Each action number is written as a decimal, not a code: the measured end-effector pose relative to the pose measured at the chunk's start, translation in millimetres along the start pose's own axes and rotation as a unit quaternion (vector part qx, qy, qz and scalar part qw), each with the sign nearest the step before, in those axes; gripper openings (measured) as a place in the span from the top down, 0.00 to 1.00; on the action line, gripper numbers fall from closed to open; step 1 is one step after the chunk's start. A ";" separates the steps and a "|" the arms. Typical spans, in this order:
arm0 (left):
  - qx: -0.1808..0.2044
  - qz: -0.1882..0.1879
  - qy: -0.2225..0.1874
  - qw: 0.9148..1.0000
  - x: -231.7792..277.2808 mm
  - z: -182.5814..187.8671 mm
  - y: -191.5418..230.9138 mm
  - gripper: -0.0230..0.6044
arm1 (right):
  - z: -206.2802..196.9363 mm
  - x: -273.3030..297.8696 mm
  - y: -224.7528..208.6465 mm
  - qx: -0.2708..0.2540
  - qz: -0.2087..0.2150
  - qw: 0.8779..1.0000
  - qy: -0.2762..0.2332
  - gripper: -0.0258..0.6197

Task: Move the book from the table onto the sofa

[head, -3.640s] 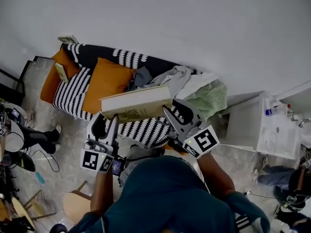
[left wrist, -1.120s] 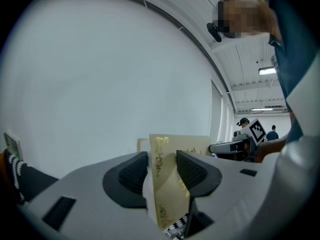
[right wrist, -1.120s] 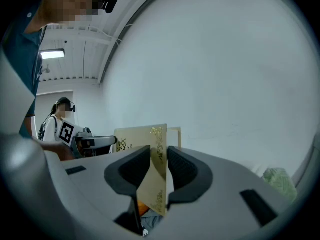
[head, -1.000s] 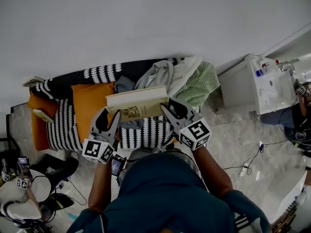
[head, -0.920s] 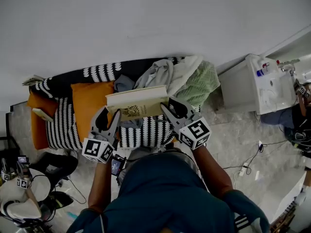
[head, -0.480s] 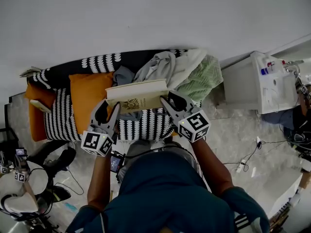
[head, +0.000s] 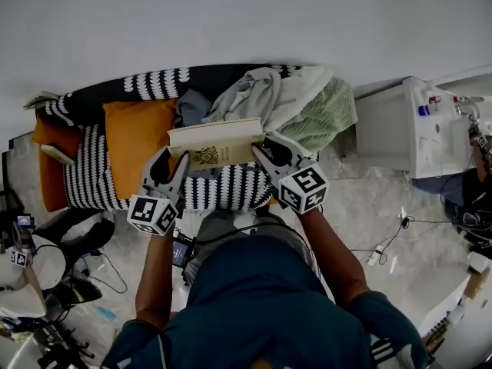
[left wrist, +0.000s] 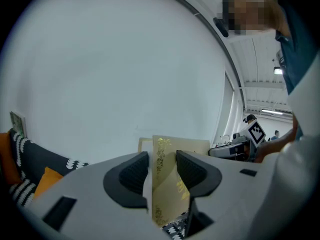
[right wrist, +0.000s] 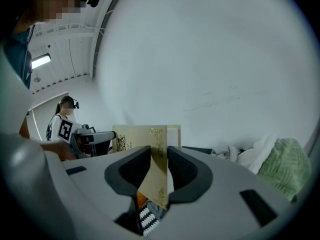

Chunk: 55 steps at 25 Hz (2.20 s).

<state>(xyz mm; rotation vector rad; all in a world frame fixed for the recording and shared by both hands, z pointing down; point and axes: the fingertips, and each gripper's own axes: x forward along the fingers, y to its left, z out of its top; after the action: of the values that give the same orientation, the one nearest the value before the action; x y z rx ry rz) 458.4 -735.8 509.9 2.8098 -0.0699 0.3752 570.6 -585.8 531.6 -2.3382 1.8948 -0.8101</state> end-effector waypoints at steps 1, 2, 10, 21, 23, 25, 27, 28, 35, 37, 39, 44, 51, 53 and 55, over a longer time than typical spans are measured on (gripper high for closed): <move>-0.001 0.000 0.003 1.000 2.6 -3.2 1.4 0.69 | -3.8 2.3 -2.9 0.003 -0.001 1.000 0.004 0.77; -0.003 0.000 0.005 1.000 5.2 -6.4 3.0 0.69 | -7.8 4.9 -5.8 0.005 -0.001 1.000 0.009 0.77; -0.023 0.002 0.027 0.999 25.2 -40.9 25.4 0.69 | -51.2 34.3 -25.9 0.031 -0.006 0.998 0.053 0.78; -0.060 0.016 0.080 0.995 38.1 -110.2 59.3 0.69 | -130.8 68.6 -35.0 0.074 -0.014 0.990 0.122 0.78; -0.070 0.017 0.090 0.993 40.1 -123.6 66.2 0.69 | -142.0 75.2 -36.9 0.077 -0.015 0.988 0.132 0.78; -0.077 0.018 0.101 0.992 43.2 -136.1 73.0 0.69 | -152.5 82.2 -39.7 0.080 -0.018 0.986 0.143 0.78; -0.081 0.020 0.110 0.990 47.1 -147.4 79.7 0.69 | -162.8 89.5 -42.7 0.084 -0.020 0.984 0.154 0.78; -0.083 0.020 0.115 0.990 49.3 -153.2 83.2 0.69 | -168.2 93.2 -44.5 0.086 -0.022 0.983 0.160 0.78; -0.099 0.018 0.154 0.983 67.3 -198.5 108.5 0.69 | -210.5 120.3 -58.7 0.099 -0.029 0.974 0.204 0.78; -0.104 0.017 0.166 0.980 71.1 -212.8 114.3 0.69 | -223.5 126.4 -62.1 0.103 -0.031 0.970 0.217 0.78; -0.109 0.017 0.179 0.978 73.9 -227.4 118.9 0.69 | -237.2 131.1 -65.0 0.108 -0.033 0.967 0.230 0.78; -0.118 0.011 0.211 0.970 79.6 -262.1 126.6 0.69 | -270.5 138.1 -71.1 0.121 -0.041 0.958 0.259 0.78; -0.118 -0.007 0.264 0.957 86.9 -313.0 133.3 0.69 | -318.5 145.3 -82.2 0.140 -0.054 0.943 0.299 0.79; -0.122 -0.011 0.279 0.952 86.3 -328.3 133.6 0.69 | -330.9 145.9 -84.2 0.141 -0.057 0.939 0.310 0.79; -0.127 -0.013 0.290 0.948 86.1 -341.2 134.0 0.69 | -341.5 146.7 -86.1 0.142 -0.058 0.935 0.319 0.79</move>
<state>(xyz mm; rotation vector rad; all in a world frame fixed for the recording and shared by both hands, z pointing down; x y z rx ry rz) 444.8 -760.1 885.4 2.3401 0.0469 1.0817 528.7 -596.6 910.6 -2.1781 1.6421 -1.9007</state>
